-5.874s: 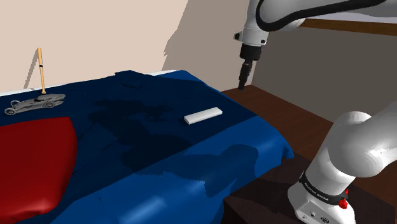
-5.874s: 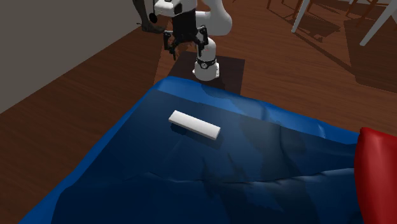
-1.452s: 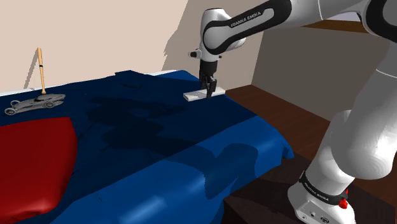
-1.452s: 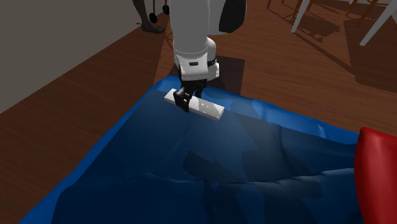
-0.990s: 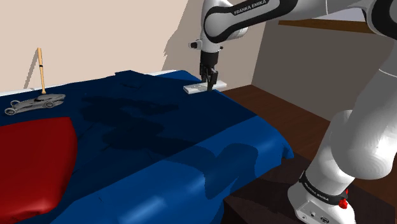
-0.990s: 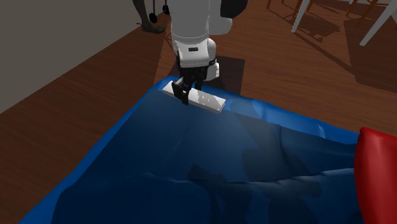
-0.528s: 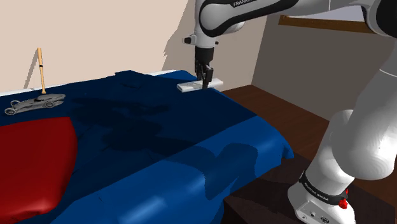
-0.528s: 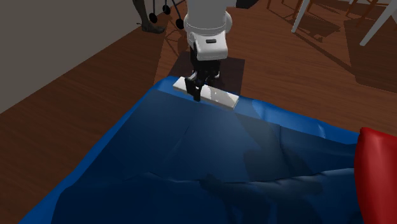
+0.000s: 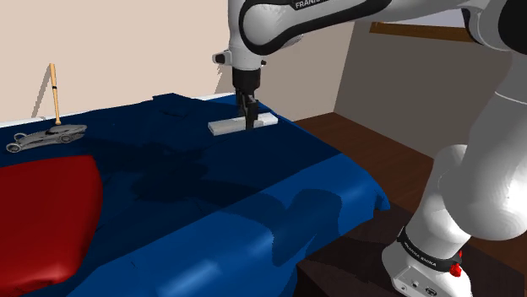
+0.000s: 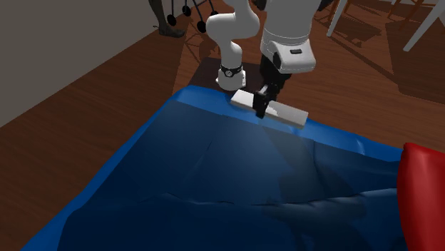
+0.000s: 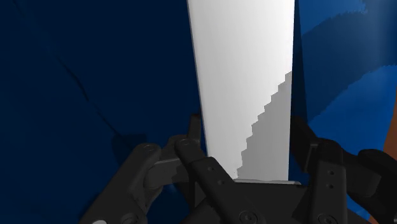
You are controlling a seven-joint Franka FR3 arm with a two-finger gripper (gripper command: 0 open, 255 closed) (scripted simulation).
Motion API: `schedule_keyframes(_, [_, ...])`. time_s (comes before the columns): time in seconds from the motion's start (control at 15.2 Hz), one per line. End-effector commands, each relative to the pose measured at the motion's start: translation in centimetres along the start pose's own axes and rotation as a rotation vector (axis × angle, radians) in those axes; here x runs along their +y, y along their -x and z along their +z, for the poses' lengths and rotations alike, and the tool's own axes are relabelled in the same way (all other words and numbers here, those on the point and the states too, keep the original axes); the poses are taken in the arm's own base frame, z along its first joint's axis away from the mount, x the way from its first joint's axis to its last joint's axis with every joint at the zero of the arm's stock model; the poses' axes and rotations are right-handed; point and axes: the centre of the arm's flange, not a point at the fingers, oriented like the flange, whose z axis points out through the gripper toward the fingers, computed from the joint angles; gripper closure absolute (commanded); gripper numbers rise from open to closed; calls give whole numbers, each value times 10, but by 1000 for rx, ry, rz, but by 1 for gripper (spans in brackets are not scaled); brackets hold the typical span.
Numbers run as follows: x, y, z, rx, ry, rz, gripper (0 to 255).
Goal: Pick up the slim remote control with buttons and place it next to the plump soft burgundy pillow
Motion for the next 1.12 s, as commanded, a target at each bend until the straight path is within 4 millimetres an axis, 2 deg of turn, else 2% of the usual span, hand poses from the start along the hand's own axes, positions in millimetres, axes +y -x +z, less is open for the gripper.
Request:
schedule_keyframes(0.0, [-11,-23,-2,1,0,2,255])
schedule_keyframes(1.06, [-113,-208,-4,1,0,2,255])
